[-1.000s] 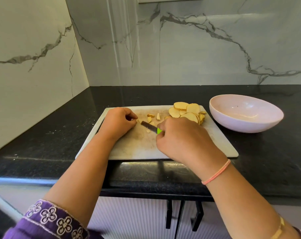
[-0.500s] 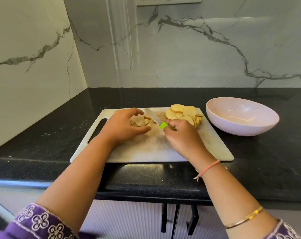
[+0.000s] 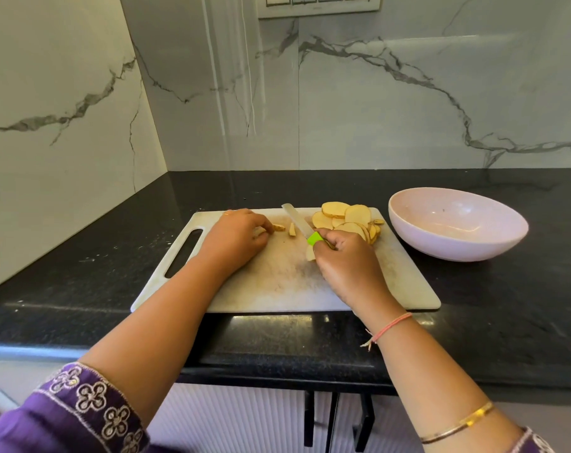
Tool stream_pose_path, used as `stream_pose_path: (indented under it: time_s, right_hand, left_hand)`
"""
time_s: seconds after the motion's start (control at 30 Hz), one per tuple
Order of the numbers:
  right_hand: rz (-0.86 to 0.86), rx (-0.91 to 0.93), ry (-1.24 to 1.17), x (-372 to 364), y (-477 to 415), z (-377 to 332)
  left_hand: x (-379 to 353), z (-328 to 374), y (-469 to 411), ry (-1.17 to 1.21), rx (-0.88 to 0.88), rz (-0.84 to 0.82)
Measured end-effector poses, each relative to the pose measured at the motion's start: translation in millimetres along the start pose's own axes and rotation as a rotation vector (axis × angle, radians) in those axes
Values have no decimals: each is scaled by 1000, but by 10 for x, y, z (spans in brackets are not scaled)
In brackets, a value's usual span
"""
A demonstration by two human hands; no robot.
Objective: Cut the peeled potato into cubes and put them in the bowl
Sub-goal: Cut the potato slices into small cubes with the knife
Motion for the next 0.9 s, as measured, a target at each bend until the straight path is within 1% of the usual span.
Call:
stream_pose_path:
  time_s: [0.2,0.3,0.37,0.4,0.5,0.57,0.7,0.8,0.9]
  right_hand:
    - [7,13,3,38,15,-9]
    - [7,22,3,37,28,0]
    - [5,27,5,30,26,-3]
    - [3,31,5,31,23,-7]
    - [-8,33,11,29,26,-16]
    - [-14,33,15,29,32,-21]
    - [-13,28,20,38,33,-16]
    - [-13,23,14,27,40,-15]
    - [-8,20,11,25,55,-11]
  left_hand:
    - [115,-43,-14,88,139,105]
    - [181,-60,-1,128,224,98]
    - [244,-88,16,139,287,40]
    - [269,-96,29,132,312,-14]
    - [262,-78,78,78,358,-244]
    - [219,-40,91,67,363,-306]
    - [164,-4,7,104,346,-225]
    - [135,-30,-66,88,340,-157]
    - [111,-18,-111,30,218,-105]
Point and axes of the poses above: each hand's wrist, its own y-axis away from the middle knuckle, its own x-axis out of the back of the hand, z = x × y, the point moved 5 cm from there along -y, towards the middle knuckle, and after that the axes turned 1 degree about x, right-handed, at the moved point
